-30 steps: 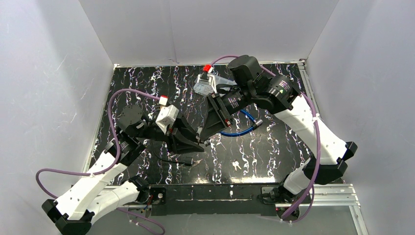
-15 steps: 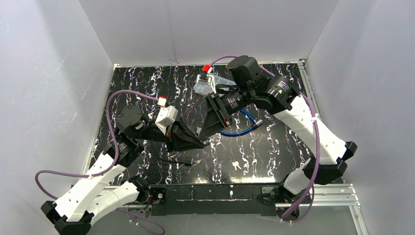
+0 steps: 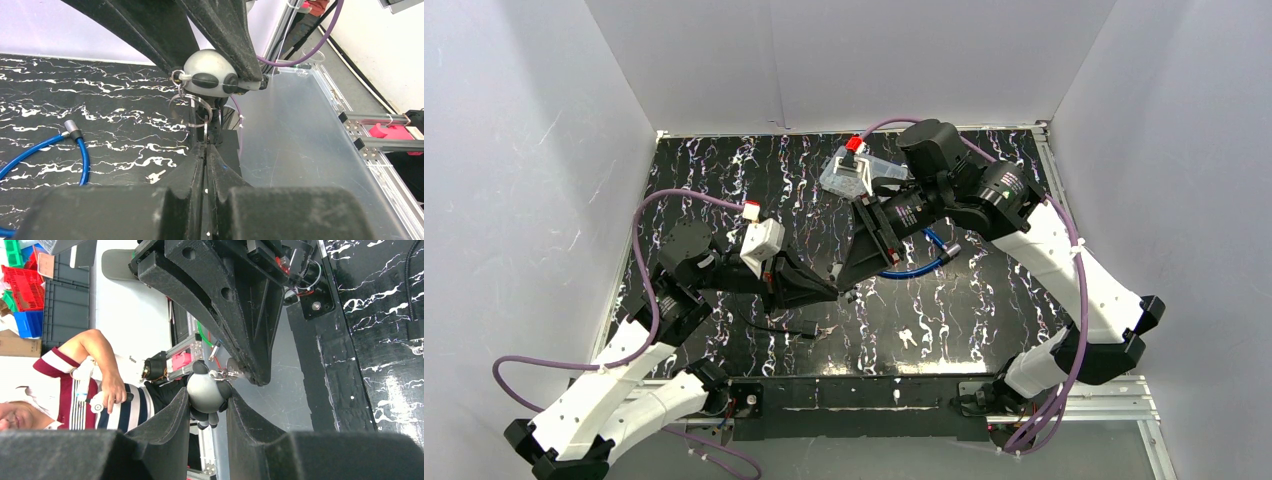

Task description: Unlock with the key

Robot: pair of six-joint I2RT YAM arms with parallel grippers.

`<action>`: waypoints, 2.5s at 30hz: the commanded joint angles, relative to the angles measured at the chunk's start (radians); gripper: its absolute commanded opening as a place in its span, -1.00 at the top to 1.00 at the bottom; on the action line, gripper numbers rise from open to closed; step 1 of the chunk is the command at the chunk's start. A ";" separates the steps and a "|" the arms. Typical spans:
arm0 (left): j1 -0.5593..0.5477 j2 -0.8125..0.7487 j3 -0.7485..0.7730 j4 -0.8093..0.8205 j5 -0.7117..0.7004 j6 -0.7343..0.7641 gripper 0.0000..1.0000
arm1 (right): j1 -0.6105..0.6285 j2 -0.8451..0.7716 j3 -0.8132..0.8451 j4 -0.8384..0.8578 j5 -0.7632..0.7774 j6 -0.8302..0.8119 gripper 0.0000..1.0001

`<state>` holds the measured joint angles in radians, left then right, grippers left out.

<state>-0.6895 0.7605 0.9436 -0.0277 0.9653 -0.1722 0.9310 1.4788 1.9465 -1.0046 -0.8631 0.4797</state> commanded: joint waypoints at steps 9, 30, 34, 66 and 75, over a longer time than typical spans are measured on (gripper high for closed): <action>0.021 0.006 0.155 -0.325 -0.031 0.301 1.00 | 0.003 -0.079 -0.105 0.057 0.032 -0.007 0.92; 0.005 0.289 0.681 -1.405 -0.350 1.018 1.00 | 0.030 -0.434 -0.598 0.608 0.487 -0.173 -0.53; -0.001 0.293 0.737 -1.430 -0.359 1.074 1.00 | 0.054 -0.461 -0.700 0.805 0.521 -0.211 -0.47; -0.085 0.364 0.902 -1.518 -0.543 1.137 1.00 | 0.350 -0.258 -0.751 1.233 0.675 -0.395 -0.11; -0.110 0.394 0.932 -1.528 -0.567 1.120 1.00 | 0.413 -0.244 -0.727 1.188 0.767 -0.456 0.16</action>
<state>-0.7860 1.1477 1.8400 -1.4906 0.4095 0.9569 1.3216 1.2335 1.1820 0.1692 -0.1589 0.0723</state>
